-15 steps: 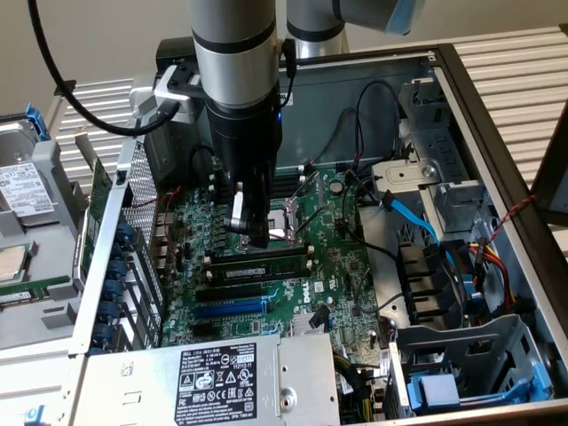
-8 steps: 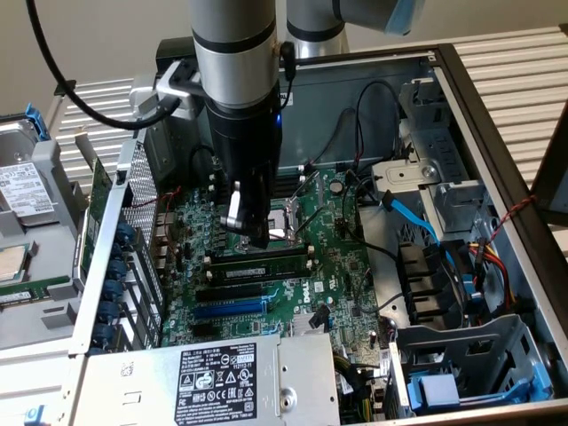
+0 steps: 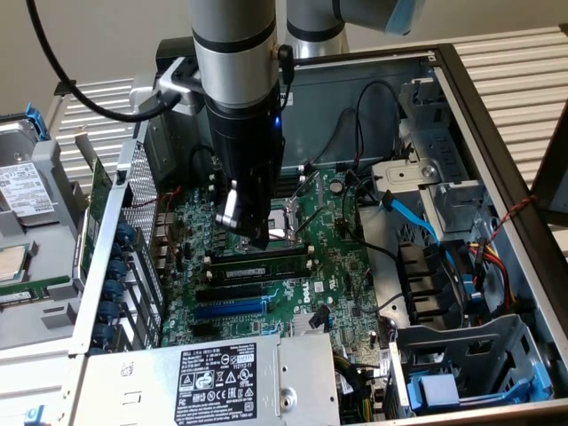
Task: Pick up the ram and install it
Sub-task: 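Press down the ram until it locks into place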
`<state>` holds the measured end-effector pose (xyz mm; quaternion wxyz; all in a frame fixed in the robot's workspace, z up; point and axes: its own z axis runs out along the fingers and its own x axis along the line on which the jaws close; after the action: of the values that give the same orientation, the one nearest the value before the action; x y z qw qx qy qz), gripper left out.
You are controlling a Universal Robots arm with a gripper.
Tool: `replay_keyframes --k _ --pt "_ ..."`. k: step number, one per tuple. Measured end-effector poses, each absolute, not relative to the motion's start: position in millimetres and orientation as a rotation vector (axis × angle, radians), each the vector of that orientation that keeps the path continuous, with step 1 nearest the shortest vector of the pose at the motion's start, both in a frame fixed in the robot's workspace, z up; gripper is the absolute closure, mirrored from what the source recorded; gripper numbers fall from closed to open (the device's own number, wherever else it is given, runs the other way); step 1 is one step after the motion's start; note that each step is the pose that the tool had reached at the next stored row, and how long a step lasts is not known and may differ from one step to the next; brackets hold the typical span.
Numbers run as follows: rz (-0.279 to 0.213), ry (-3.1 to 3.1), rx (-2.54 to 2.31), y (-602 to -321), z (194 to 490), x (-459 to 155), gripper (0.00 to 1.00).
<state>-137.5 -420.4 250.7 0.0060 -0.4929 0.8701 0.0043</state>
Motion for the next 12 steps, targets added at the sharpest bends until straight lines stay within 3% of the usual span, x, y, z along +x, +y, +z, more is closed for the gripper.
replay_keyframes --k 12 --pt "0.012 2.82 -1.375 -420.4 250.7 -137.5 0.89"
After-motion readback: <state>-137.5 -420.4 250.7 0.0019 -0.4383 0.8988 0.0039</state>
